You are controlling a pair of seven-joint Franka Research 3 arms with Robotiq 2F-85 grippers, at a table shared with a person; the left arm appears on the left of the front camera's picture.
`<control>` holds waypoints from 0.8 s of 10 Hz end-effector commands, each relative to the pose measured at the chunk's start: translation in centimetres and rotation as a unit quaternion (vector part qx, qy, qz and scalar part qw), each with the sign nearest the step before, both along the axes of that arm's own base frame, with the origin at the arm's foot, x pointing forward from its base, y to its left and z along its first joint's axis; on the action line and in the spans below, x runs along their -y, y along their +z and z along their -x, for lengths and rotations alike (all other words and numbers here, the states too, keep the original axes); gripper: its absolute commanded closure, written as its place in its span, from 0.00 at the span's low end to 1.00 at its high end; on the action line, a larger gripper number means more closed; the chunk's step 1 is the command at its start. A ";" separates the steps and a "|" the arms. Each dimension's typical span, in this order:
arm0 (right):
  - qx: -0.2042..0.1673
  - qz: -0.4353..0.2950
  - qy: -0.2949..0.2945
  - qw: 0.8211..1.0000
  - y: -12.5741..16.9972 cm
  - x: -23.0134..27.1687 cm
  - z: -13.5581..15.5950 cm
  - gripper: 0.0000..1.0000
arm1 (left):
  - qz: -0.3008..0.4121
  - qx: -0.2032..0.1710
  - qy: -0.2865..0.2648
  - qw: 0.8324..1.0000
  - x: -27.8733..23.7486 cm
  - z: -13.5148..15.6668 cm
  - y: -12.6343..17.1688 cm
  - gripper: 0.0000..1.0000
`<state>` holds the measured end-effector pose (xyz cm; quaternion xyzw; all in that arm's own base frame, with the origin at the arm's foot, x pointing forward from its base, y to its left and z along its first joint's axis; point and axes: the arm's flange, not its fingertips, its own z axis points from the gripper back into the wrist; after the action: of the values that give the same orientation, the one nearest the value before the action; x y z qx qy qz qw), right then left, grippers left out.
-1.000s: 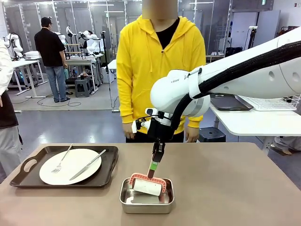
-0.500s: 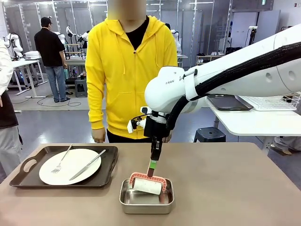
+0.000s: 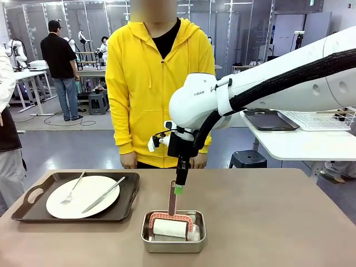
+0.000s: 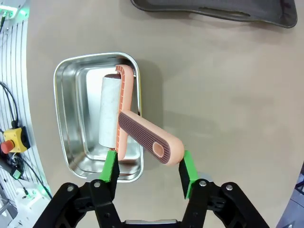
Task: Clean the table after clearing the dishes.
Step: Place the Lint Roller back on top of the Airtight Container.
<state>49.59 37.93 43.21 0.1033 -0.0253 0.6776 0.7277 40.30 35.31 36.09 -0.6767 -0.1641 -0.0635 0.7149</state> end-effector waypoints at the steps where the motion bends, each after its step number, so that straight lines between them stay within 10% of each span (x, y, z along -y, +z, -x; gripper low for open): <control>1: 0.012 0.009 -0.012 1.000 0.6 -0.7 0.4 0.20 | -0.004 0.000 0.001 1.000 0.0 0.5 0.0 0.00; 4: 0.024 0.012 -0.012 1.000 1.4 -1.1 0.7 0.00 | -0.004 0.000 0.001 1.000 0.0 0.5 0.0 0.00; 8: 0.020 0.005 -0.007 1.000 1.4 -0.8 0.1 0.00 | -0.004 0.000 0.001 1.000 0.0 0.5 0.0 0.00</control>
<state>49.65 38.62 44.58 0.0782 -0.0363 0.6717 0.7358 40.30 35.31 36.09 -0.6767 -0.1641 -0.0635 0.7149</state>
